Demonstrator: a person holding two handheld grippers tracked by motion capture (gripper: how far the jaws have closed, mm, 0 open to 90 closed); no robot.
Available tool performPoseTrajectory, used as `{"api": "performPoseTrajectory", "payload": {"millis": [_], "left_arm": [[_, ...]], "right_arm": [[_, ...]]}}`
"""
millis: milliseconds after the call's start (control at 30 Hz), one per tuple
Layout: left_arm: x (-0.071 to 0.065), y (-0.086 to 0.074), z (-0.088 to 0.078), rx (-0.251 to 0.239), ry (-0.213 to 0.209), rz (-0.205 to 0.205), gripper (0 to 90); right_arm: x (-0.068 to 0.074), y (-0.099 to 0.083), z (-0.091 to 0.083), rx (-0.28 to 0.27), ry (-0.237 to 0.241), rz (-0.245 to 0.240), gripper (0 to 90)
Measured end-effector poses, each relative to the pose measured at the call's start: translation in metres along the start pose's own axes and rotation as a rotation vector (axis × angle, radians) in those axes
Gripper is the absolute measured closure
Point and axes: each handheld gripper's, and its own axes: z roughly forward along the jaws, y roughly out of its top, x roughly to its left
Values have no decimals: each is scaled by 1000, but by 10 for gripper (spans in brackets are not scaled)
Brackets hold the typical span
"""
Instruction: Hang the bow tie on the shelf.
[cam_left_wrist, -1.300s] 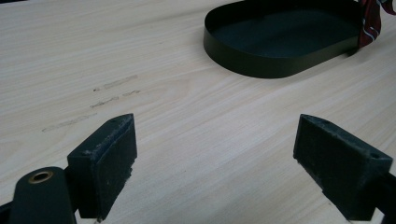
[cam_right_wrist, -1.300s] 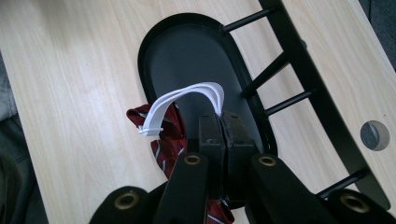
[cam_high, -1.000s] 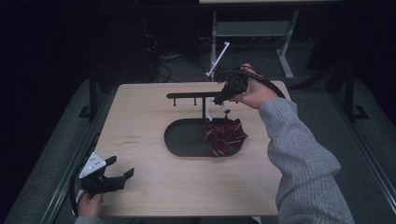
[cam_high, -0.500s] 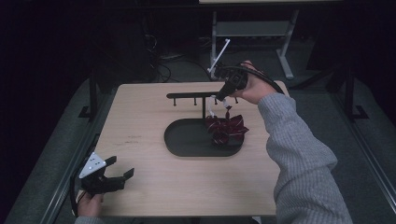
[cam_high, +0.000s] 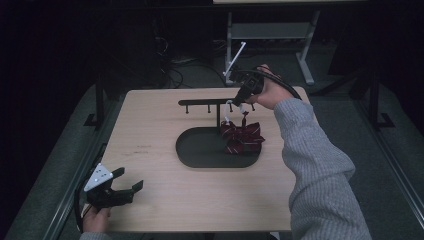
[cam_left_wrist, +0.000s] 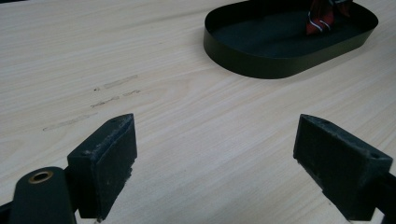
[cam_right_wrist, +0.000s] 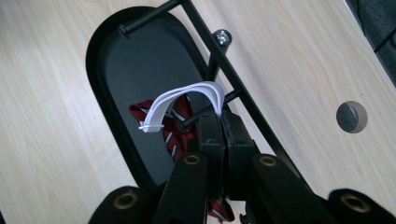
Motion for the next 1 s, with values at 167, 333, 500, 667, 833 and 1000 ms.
{"api": "performPoseTrajectory", "payload": {"millis": [167, 333, 500, 667, 833, 1000], "left_arm": [[0, 0, 0, 5, -1, 4, 130], [0, 0, 0, -3, 0, -5, 130], [-1, 0, 0, -2, -1, 0, 130], [0, 0, 0, 0, 0, 1, 130], [0, 0, 0, -1, -2, 1, 130], [0, 0, 0, -1, -1, 2, 130]], "right_arm": [[-2, -1, 3, 8, -1, 12, 876], [-5, -3, 6, 10, -3, 24, 874], [-6, -5, 7, 7, 2, 29, 872], [-6, -6, 8, 6, 7, 32, 865], [-6, -6, 9, 16, 5, 34, 854], [-5, -6, 11, 19, 3, 26, 835]]}}
